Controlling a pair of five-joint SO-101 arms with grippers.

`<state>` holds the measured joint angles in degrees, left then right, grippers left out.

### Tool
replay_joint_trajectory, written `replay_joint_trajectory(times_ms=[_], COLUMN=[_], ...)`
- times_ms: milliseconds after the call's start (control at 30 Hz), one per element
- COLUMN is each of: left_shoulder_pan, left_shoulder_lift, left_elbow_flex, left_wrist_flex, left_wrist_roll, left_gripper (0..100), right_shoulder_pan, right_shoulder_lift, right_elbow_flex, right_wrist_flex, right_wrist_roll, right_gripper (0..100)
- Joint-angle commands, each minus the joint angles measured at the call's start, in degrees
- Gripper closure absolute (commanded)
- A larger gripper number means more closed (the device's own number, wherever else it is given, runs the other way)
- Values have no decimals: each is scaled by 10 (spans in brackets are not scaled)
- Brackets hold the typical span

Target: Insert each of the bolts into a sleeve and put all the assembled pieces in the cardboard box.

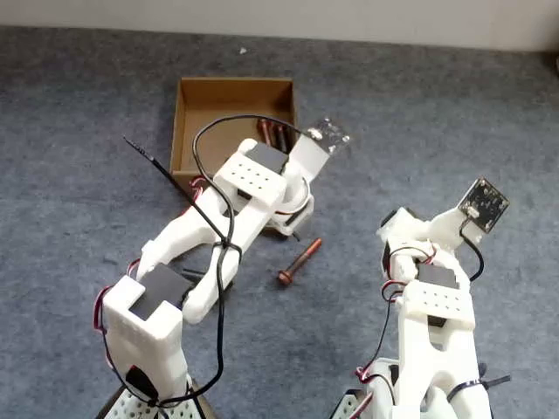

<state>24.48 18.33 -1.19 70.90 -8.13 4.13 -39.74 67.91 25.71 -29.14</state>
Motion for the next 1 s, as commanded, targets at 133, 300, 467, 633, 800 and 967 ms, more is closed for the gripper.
replay_joint_trajectory(times_ms=[133, 300, 467, 633, 800, 967], left_shoulder_pan=[-39, -65, -68, -51, -33, -13], left_shoulder_lift=[-23, -22, 3, 63, 110, 138], left_elbow_flex=[-29, -28, -11, -24, -71, -89], left_wrist_flex=[10, 11, 7, 4, 10, 8], left_wrist_roll=[-121, -274, -360, -368, -367, -365], left_gripper=[742, 784, 786, 786, 786, 790], right_shoulder_pan=[-2, -2, -2, -2, -2, -2], right_shoulder_lift=[-21, -21, -21, -21, -21, -21], right_elbow_flex=[-4, -4, -4, -4, -4, -4], right_wrist_flex=[-13, -13, -13, -13, -13, -13], right_wrist_roll=[8, 8, 9, 9, 9, 9], right_gripper=[992, 992, 992, 992, 992, 992])
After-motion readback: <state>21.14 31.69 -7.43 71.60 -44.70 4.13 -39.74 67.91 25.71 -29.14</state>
